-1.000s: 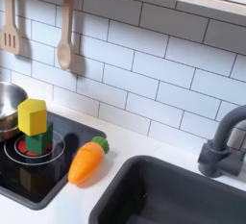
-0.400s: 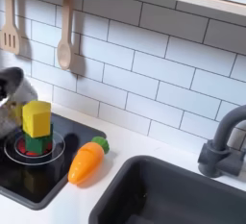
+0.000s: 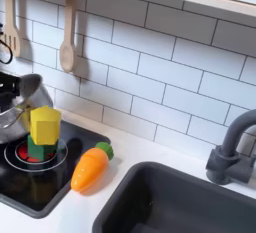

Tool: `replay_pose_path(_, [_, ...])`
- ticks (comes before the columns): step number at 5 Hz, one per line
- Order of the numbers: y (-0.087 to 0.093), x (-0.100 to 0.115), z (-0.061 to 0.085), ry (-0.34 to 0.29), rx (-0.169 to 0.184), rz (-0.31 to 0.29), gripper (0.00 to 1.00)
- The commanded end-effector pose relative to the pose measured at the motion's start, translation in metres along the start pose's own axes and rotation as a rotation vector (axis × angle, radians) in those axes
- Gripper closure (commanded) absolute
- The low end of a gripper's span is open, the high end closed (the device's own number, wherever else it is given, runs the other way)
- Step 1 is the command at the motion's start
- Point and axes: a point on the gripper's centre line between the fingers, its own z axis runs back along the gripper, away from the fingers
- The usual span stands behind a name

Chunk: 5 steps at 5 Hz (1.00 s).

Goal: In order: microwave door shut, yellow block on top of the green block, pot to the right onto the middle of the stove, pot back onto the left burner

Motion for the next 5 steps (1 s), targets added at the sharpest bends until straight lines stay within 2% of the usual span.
replay_pose_path(1, [-0.011, 0.024, 0.055, -0.11, 0.046, -0.032, 0.0])
replay_pose_path(2, [-0.023, 0.025, 0.089, -0.174, 0.023, -0.066, 0.0])
replay_pose_path(3, [-0.025, 0.022, 0.081, -0.15, 0.017, -0.076, 0.0])
replay_pose_path(4, [-0.017, 0.021, 0.072, -0.124, 0.029, -0.057, 0.0])
replay_pose_path(5, [-0.017, 0.016, 0.068, -0.109, 0.017, -0.04, 0.0])
